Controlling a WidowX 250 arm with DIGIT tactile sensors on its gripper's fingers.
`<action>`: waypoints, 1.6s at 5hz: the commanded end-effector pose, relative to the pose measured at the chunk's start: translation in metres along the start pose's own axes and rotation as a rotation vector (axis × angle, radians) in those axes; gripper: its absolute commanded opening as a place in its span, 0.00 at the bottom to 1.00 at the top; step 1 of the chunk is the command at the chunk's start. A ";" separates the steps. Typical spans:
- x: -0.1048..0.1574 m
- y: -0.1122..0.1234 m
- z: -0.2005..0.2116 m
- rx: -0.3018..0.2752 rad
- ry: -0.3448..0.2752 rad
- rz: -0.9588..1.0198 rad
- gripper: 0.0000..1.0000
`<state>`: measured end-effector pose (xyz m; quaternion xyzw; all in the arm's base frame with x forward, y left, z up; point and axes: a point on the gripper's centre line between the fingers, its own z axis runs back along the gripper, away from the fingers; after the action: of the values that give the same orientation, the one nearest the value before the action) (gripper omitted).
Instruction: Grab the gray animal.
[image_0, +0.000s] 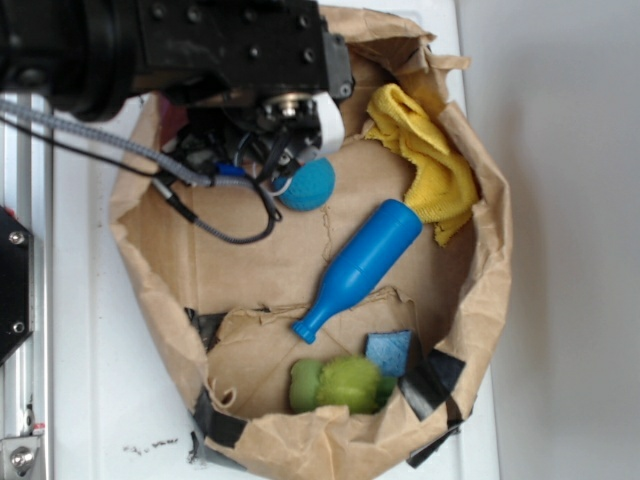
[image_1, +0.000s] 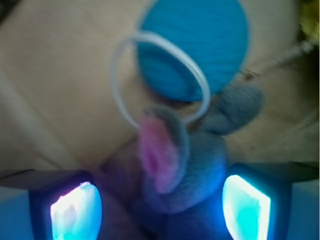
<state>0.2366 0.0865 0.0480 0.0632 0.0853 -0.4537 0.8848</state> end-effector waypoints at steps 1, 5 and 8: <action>0.002 0.000 -0.011 0.005 0.033 0.014 1.00; 0.002 -0.004 0.006 -0.032 -0.022 0.032 0.00; 0.033 -0.013 0.073 -0.124 -0.211 0.341 0.00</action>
<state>0.2437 0.0480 0.0920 -0.0418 0.0424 -0.2892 0.9554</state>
